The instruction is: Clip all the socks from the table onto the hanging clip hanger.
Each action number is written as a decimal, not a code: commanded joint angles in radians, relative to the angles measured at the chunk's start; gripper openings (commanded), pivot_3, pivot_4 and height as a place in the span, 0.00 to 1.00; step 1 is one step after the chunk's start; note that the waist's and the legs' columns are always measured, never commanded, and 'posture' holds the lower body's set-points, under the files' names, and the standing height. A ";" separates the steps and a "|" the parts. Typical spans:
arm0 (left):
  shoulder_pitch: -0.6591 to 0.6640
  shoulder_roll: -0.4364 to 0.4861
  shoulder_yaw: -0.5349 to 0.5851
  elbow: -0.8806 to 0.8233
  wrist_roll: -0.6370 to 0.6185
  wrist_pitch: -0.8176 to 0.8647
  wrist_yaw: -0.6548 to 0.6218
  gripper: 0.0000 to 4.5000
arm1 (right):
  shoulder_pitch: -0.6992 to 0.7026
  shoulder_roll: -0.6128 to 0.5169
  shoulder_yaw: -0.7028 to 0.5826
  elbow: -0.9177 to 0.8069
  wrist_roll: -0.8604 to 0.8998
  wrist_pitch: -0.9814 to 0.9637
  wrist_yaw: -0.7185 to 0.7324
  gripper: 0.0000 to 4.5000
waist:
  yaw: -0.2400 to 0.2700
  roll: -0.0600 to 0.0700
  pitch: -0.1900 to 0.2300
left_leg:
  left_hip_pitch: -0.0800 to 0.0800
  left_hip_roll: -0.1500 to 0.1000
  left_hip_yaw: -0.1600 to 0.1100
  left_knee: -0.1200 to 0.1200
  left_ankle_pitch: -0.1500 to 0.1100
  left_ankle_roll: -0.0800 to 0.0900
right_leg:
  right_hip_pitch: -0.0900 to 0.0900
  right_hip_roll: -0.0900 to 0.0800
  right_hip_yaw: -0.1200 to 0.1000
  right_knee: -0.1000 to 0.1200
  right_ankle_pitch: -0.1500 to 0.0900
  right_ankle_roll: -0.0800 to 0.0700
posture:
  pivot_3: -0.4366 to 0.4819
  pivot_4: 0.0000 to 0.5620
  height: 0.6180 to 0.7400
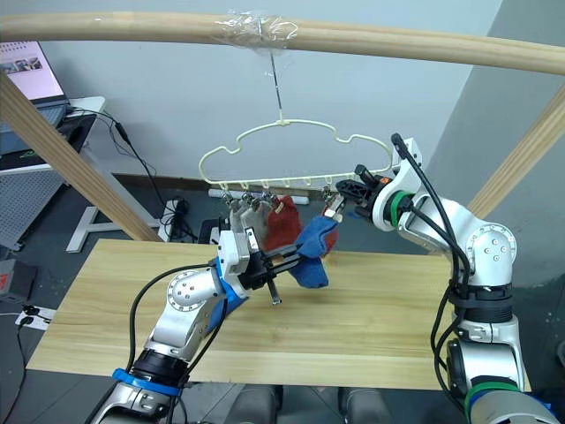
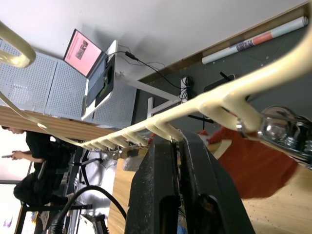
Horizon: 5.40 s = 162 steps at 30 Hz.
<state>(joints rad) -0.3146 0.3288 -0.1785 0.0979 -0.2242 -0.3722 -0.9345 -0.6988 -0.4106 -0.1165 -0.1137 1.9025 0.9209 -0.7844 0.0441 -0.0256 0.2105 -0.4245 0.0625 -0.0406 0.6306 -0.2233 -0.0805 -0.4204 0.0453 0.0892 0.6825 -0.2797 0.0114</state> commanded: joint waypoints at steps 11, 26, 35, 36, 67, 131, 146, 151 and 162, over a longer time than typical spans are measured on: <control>-0.014 -0.005 0.001 -0.053 -0.010 -0.003 0.013 0.00 | 0.039 -0.011 0.042 -0.041 0.028 -0.045 -0.023 0.00 | 0.011 0.000 0.000 | 0.000 0.000 0.000 0.001 0.000 0.000 | 0.000 0.000 0.000 0.000 0.000 0.000 | 0.64 0.31 1.00; -0.018 0.008 -0.001 -0.052 -0.021 0.045 -0.003 0.06 | 0.054 -0.095 0.023 -0.112 0.039 -0.044 0.071 0.93 | 0.005 0.000 0.000 | 0.001 0.001 0.000 0.001 0.000 0.000 | -0.001 0.000 0.000 0.002 0.000 0.000 | 0.63 0.31 1.00; -0.033 0.118 0.013 -0.017 -0.097 0.203 -0.162 0.64 | 0.174 -0.229 0.022 -0.361 -0.105 -0.055 0.168 1.00 | -0.001 0.000 0.000 | 0.001 0.001 0.000 0.001 0.000 0.000 | -0.001 0.001 0.000 0.002 0.000 0.000 | 0.62 0.33 1.00; -0.045 0.132 0.023 0.001 -0.103 0.206 -0.176 0.73 | 0.200 -0.235 0.039 -0.403 -0.168 -0.056 0.178 1.00 | -0.002 0.000 0.000 | 0.001 0.001 0.000 0.001 0.000 0.000 | -0.001 0.001 0.001 0.002 0.000 0.000 | 0.62 0.33 1.00; -0.141 0.221 0.195 -0.176 -0.239 0.458 -0.126 1.00 | 0.200 0.258 0.320 -0.282 -1.574 -0.274 0.439 0.40 | -0.019 0.000 0.000 | 0.006 0.002 0.001 0.004 0.001 0.001 | -0.001 0.003 0.003 0.013 -0.004 0.004 | 0.67 0.33 1.00; -0.118 0.197 0.203 -0.229 -0.260 0.456 -0.122 1.00 | 0.069 0.486 0.199 -0.004 -1.829 -0.327 0.680 0.40 | -0.018 0.000 0.001 | 0.006 0.002 0.002 0.003 0.001 0.001 | -0.002 0.003 0.003 0.014 -0.001 0.000 | 0.70 0.34 1.00; -0.103 0.187 0.200 -0.241 -0.253 0.454 -0.107 1.00 | 0.069 0.479 0.203 0.008 -1.858 -0.356 0.703 0.00 | -0.018 0.000 0.001 | 0.006 0.002 0.002 0.003 0.001 0.001 | -0.002 0.003 0.003 0.013 -0.002 0.000 | 0.71 0.35 1.00; -0.076 0.177 0.195 -0.226 -0.204 0.480 -0.026 1.00 | 0.096 0.457 0.199 -0.028 -1.838 -0.341 0.744 0.00 | -0.019 0.000 0.001 | 0.006 0.002 0.002 0.003 0.001 0.001 | -0.002 0.003 0.003 0.013 -0.002 0.000 | 0.70 0.35 1.00; 0.149 0.263 0.142 0.082 0.156 0.510 0.243 1.00 | 0.156 0.237 0.171 -0.267 -1.659 -0.048 1.017 0.00 | -0.012 0.001 0.002 | 0.007 0.002 0.002 -0.001 0.001 0.001 | -0.003 0.003 0.002 0.012 -0.005 0.002 | 0.67 0.35 1.00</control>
<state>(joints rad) -0.1815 0.5853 -0.0375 0.1681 -0.1014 0.1449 -0.7297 -0.5547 -0.1470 0.0619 -0.3221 0.2242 0.8523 0.1998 0.0321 -0.0242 0.2121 -0.4173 0.0644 -0.0385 0.6300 -0.2226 -0.0799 -0.4231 0.0475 0.0919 0.6944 -0.2845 0.0133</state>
